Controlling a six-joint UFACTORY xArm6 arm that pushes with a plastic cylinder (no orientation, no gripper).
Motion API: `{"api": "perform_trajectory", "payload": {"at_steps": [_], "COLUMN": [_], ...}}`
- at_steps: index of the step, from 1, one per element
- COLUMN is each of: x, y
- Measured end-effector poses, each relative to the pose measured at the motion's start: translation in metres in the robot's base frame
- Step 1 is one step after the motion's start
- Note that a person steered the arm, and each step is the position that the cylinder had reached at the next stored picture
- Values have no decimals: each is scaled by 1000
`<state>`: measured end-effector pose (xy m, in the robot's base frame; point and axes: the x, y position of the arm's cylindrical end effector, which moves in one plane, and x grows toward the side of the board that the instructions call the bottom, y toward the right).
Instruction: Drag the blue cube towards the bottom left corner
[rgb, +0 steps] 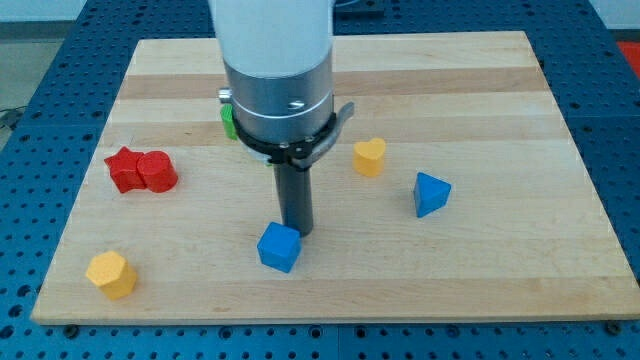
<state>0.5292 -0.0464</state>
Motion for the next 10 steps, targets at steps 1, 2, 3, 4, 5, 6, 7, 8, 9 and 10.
{"api": "perform_trajectory", "payload": {"at_steps": [1,2,3,4,5,6,7,8,9,10], "x": [0,-7,3,41,46,42,37,37,37,37], "y": [-9,27,43,47,46,34,10,-12,-34,-53]}}
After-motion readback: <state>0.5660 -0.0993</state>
